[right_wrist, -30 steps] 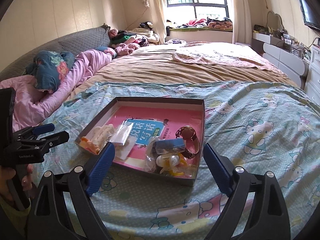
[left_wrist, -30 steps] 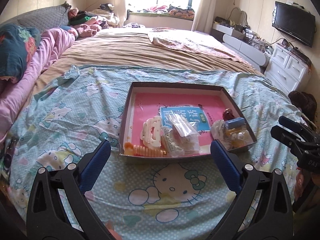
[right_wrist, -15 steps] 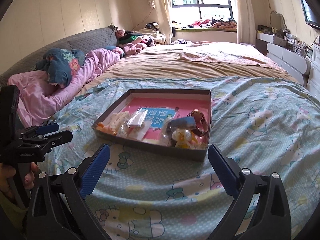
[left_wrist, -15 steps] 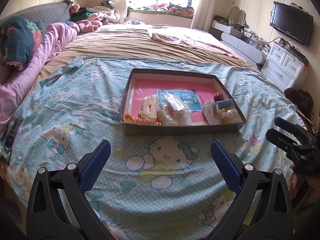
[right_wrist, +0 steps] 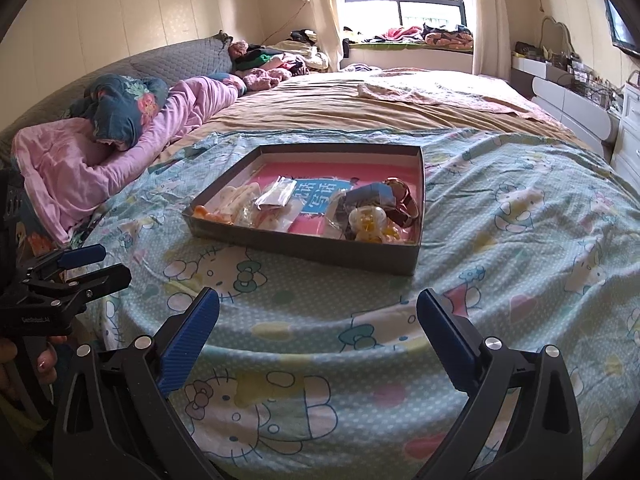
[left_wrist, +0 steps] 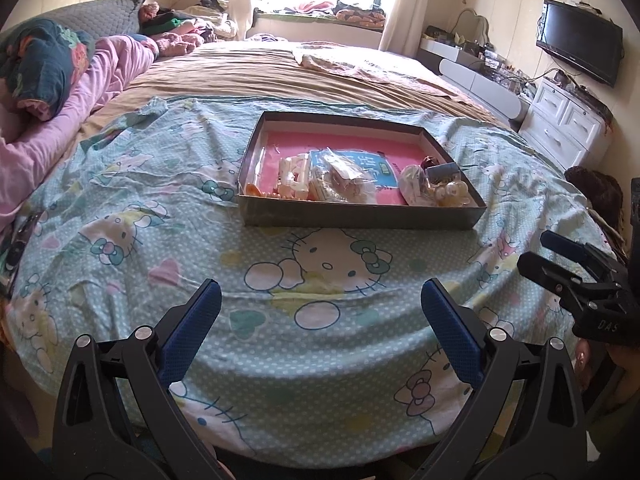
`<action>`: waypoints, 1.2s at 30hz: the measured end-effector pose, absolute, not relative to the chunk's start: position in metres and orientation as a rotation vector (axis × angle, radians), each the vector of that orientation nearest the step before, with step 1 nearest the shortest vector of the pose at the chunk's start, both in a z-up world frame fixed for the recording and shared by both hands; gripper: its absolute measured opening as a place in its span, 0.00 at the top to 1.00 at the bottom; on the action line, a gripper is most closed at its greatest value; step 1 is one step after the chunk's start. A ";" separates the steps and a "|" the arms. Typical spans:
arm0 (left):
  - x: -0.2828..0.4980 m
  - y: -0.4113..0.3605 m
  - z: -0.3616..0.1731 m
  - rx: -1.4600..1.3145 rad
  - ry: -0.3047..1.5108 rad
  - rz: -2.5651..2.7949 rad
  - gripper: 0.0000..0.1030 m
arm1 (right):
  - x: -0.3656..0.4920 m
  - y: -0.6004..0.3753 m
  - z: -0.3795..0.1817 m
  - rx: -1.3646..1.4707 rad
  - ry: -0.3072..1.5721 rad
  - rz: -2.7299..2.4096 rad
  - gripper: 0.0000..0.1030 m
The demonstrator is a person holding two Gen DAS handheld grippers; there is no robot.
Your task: Organize jewelry
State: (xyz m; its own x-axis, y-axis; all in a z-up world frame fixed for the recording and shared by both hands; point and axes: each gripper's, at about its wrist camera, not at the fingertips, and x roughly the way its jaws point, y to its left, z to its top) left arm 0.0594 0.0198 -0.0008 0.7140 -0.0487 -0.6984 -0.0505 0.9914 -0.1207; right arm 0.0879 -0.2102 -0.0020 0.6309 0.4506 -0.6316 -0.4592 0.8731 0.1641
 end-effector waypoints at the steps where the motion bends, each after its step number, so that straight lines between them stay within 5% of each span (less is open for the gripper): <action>1: 0.059 0.019 -0.001 -0.134 0.775 -0.004 0.09 | 0.087 -0.210 -0.004 -0.013 0.726 0.519 0.05; 36: 0.055 0.015 0.002 -0.123 0.763 0.011 0.09 | 0.079 -0.211 -0.002 -0.013 0.718 0.511 0.05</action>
State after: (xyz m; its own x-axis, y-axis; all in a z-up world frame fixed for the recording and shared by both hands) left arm 0.0549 0.0154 0.0023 0.7229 -0.0347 -0.6901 -0.0548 0.9927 -0.1074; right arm 0.0786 -0.2109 -0.0018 0.6362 0.4428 -0.6318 -0.4512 0.8778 0.1608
